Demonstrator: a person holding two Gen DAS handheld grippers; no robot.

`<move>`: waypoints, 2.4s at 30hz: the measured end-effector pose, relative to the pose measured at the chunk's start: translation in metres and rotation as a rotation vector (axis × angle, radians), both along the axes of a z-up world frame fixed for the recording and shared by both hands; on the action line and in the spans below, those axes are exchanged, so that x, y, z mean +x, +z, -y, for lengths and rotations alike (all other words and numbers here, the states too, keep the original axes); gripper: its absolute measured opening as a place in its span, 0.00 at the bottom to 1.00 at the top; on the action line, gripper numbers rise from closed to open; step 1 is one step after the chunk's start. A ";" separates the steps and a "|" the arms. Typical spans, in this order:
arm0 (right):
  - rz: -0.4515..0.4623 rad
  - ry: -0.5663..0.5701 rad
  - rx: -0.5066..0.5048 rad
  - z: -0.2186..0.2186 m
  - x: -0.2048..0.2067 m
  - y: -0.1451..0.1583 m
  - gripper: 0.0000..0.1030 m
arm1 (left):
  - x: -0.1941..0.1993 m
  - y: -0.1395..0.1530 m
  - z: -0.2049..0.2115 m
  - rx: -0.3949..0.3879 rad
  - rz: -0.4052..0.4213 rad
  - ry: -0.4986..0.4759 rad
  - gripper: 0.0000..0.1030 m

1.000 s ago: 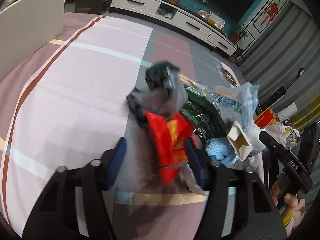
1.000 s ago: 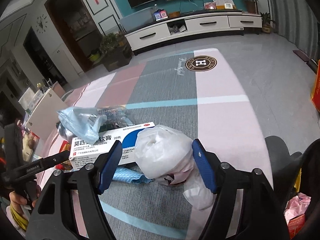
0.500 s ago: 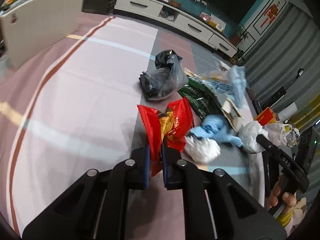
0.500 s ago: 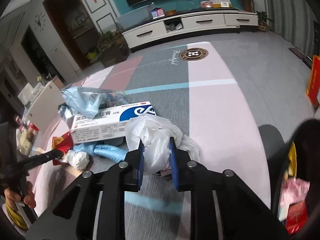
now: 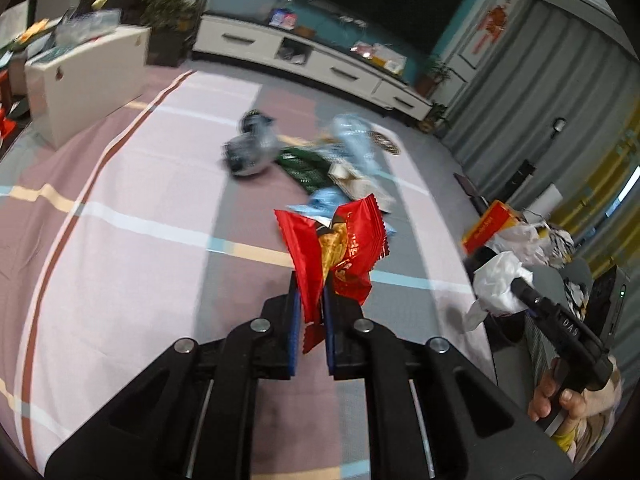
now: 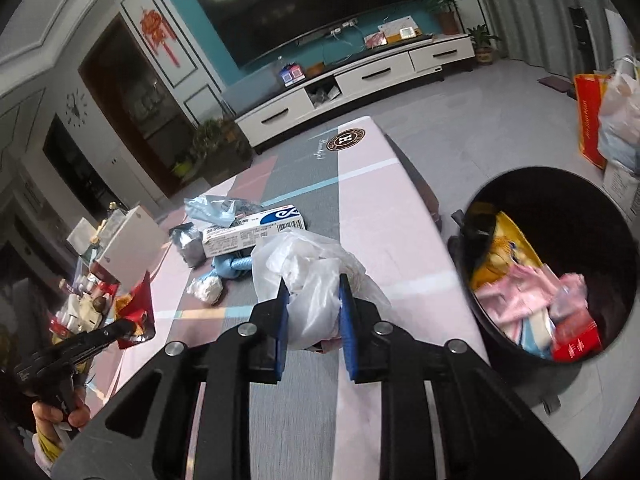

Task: Collect trash
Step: 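Carry the red snack bag and white plastic bag over the black bin and release both, then move both open tools back over the trash on the table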

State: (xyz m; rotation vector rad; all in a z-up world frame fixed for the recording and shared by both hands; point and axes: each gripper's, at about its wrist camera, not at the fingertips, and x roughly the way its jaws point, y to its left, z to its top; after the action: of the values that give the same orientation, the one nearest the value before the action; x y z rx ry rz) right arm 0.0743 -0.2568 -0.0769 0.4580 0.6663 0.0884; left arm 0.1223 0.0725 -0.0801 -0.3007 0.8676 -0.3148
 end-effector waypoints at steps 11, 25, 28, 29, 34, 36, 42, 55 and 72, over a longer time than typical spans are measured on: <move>0.079 -0.116 -0.002 0.051 -0.060 0.024 0.22 | -0.029 0.037 0.088 -0.008 0.054 -0.199 0.11; 0.143 -0.316 0.101 0.137 -0.103 0.013 0.22 | -0.015 0.055 0.235 0.022 0.078 -0.464 0.11; 0.155 -0.331 0.116 0.147 -0.102 0.008 0.22 | -0.009 0.049 0.265 0.043 0.064 -0.507 0.11; 0.153 -0.339 0.119 0.151 -0.100 0.006 0.22 | -0.007 0.046 0.276 0.052 0.061 -0.519 0.11; 0.140 -0.356 0.148 0.166 -0.094 -0.007 0.23 | 0.003 0.030 0.316 0.108 0.041 -0.554 0.11; 0.133 -0.363 0.165 0.171 -0.090 -0.013 0.23 | 0.007 0.022 0.326 0.129 0.027 -0.560 0.11; 0.100 -0.374 0.193 0.179 -0.074 -0.026 0.26 | 0.021 0.000 0.347 0.161 -0.019 -0.566 0.15; 0.039 -0.411 0.247 0.179 -0.082 -0.044 0.56 | 0.018 -0.016 0.323 0.167 -0.050 -0.549 0.69; -0.024 -0.217 0.089 0.096 -0.090 -0.011 0.62 | -0.032 -0.021 0.109 0.209 -0.147 -0.160 0.88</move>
State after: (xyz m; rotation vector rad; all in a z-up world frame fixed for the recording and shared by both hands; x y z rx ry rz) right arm -0.0158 -0.3530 -0.0884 0.6151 0.6343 -0.0927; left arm 0.0901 -0.0361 -0.1007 -0.0604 1.0630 -0.3503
